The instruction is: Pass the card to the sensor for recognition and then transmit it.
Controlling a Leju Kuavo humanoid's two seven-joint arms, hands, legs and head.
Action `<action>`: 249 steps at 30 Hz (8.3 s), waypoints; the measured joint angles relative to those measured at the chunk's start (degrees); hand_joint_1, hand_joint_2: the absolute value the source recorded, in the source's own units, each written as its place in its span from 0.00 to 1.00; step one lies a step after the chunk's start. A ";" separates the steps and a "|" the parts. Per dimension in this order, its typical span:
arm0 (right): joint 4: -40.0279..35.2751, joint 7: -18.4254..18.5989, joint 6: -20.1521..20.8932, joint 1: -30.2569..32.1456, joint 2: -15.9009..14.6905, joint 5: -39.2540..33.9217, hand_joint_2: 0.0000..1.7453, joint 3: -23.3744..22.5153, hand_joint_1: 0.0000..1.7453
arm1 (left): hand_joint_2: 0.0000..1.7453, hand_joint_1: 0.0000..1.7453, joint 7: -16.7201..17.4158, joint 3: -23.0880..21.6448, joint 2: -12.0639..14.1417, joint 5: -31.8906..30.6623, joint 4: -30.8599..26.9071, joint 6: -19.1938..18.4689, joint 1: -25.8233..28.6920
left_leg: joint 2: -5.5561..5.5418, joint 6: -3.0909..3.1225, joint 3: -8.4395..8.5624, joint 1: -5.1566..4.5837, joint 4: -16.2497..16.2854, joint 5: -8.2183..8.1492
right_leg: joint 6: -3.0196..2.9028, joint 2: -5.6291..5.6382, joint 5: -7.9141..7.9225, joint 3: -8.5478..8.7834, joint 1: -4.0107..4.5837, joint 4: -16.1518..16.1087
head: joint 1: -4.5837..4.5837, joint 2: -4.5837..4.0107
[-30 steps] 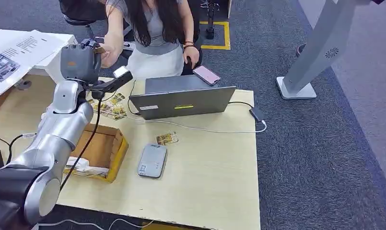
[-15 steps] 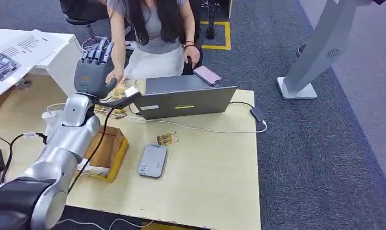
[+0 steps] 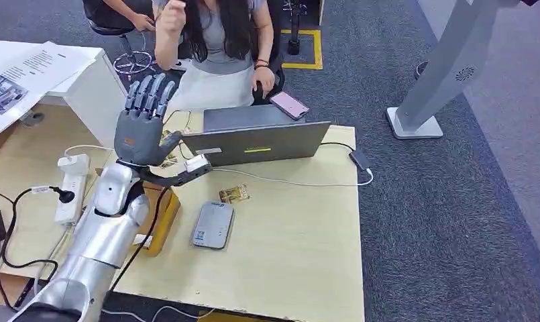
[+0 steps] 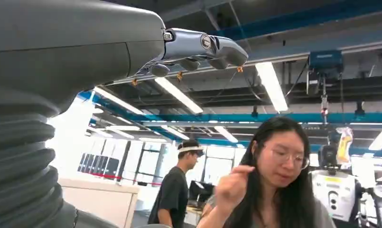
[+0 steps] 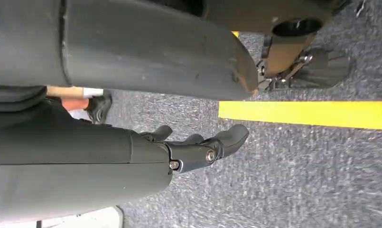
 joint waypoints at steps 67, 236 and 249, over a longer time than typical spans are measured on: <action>0.52 -3.43 2.05 3.02 -3.13 -7.70 0.00 2.25 0.00 | 1.00 0.00 1.07 5.11 14.40 5.62 -16.95 -6.15 37.92 | 0.03 -0.03 0.08 0.02 -0.07 -0.23 | -0.05 0.06 -0.25 0.05 0.01 -0.01 | -0.02 0.00; 0.55 -3.57 3.10 1.61 -3.15 -14.71 0.00 9.83 0.00 | 1.00 1.00 -1.00 8.61 13.20 3.69 -26.05 -11.96 30.77 | 0.04 -0.06 0.12 0.02 -0.06 -0.21 | -0.04 0.08 -0.23 0.05 0.01 -0.01 | -0.02 0.00; 0.55 -3.43 3.61 0.65 -3.15 -14.69 0.00 11.50 0.00 | 1.00 1.00 0.44 4.39 13.07 8.33 -24.80 -16.60 16.22 | 0.07 -0.04 0.11 0.02 -0.02 -0.09 | -0.05 0.09 -0.04 0.00 0.01 0.00 | -0.02 0.00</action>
